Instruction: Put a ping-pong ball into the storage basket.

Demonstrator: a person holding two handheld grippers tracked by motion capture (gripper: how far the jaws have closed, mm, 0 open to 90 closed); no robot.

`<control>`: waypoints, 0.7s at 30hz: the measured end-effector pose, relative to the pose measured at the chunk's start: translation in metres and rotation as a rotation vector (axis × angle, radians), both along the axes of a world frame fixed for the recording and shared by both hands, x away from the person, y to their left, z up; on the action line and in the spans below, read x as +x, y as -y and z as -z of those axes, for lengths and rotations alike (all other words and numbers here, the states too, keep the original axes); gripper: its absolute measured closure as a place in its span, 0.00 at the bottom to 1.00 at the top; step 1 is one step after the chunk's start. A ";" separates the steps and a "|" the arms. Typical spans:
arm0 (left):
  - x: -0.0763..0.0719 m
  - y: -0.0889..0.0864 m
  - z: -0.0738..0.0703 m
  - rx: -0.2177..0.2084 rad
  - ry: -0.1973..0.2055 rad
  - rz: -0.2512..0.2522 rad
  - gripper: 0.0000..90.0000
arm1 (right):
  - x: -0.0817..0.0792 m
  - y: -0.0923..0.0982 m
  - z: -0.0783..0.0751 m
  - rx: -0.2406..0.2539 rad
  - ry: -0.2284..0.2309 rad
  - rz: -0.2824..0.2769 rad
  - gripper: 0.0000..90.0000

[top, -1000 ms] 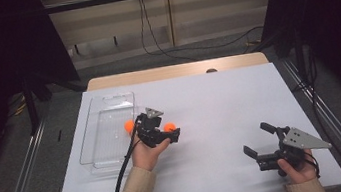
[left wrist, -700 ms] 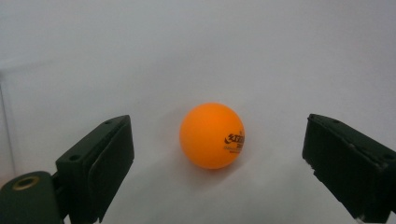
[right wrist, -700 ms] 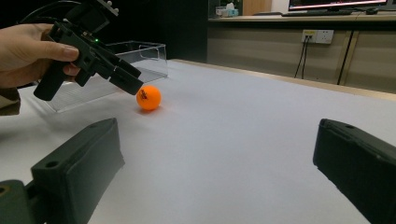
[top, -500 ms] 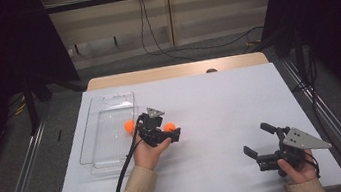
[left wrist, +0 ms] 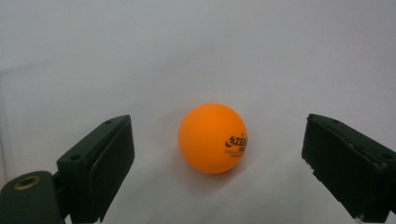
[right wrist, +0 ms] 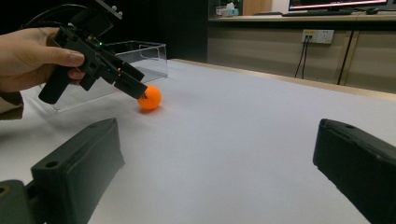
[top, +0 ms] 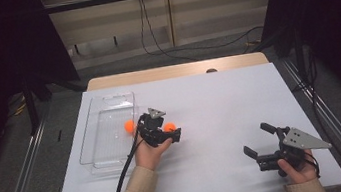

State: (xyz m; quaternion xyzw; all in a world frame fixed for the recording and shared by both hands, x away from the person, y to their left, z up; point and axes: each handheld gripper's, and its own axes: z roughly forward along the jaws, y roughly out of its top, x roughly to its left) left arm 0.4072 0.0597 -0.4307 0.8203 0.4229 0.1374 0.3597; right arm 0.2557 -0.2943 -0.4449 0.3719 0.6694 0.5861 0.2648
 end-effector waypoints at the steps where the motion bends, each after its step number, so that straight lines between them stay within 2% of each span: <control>1: 0.000 0.000 0.000 0.003 0.002 0.002 0.10 | 0.000 0.000 0.000 0.000 0.000 0.000 0.01; 21: 0.001 0.001 0.001 0.001 0.003 -0.001 0.11 | 0.001 -0.001 0.000 0.002 0.001 -0.006 0.01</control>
